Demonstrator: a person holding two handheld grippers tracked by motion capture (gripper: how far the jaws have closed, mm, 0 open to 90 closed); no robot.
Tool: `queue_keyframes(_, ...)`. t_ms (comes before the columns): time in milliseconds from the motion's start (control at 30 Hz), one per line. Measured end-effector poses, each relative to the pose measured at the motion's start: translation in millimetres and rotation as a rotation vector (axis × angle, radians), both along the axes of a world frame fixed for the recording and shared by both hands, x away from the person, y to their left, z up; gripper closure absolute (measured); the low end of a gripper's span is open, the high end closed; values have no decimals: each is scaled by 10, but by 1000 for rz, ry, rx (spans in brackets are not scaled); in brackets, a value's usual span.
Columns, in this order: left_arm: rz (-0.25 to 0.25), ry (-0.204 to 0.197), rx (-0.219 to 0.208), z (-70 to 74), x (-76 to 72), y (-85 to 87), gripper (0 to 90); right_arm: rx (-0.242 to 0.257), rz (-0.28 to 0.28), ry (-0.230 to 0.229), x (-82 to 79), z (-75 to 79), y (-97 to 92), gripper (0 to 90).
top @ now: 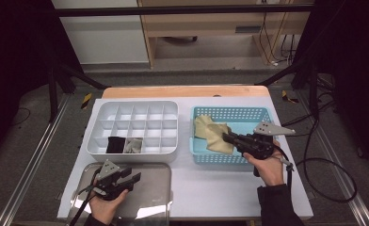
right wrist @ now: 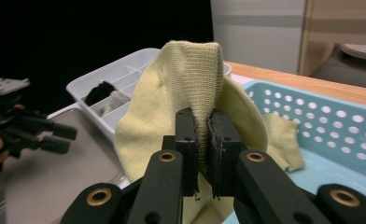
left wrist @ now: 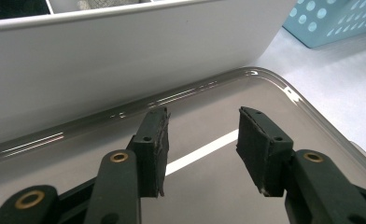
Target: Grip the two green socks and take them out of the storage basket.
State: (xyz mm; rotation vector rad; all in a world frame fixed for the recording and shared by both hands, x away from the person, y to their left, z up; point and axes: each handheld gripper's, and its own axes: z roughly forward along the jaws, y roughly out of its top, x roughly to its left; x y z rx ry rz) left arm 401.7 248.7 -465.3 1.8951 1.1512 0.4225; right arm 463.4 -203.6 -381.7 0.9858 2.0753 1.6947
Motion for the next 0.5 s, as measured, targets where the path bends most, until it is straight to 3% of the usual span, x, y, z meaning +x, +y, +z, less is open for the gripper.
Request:
queue_keyframes(267,-1,-2,0,5,-7,-4,524,17,75,-19,-323,-65,32,838)
queue_keyframes(500,-4,-3,2,9,-11,-5,525,9,128,2,-513,-196,87,837)
